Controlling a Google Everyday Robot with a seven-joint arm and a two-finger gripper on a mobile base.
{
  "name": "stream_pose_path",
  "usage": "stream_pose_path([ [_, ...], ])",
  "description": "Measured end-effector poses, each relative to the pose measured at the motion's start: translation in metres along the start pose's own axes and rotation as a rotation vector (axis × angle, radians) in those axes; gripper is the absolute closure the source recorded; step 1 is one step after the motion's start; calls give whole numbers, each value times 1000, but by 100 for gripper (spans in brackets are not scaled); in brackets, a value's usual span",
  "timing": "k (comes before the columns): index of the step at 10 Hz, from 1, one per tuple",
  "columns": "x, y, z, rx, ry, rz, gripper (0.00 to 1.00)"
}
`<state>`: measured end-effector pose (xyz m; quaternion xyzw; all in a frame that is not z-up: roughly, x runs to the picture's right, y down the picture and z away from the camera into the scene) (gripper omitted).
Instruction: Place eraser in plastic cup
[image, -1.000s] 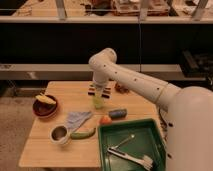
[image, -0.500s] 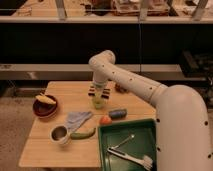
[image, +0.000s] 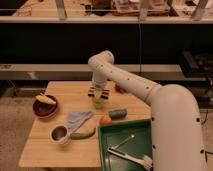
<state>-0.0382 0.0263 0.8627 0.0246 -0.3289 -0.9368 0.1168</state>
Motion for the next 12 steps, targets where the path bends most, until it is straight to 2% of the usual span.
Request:
stream_pose_path([
  [3,0,-5,3,-2,-9,-4,21],
  [6,0,-9,1,-16,-22,-4,20],
  [8,0,-11,-1,-34,-16,4,20],
  [10,2,-9,-6,-61,6,14,20],
  [12,1,-8,-18,-82,50,35,20],
])
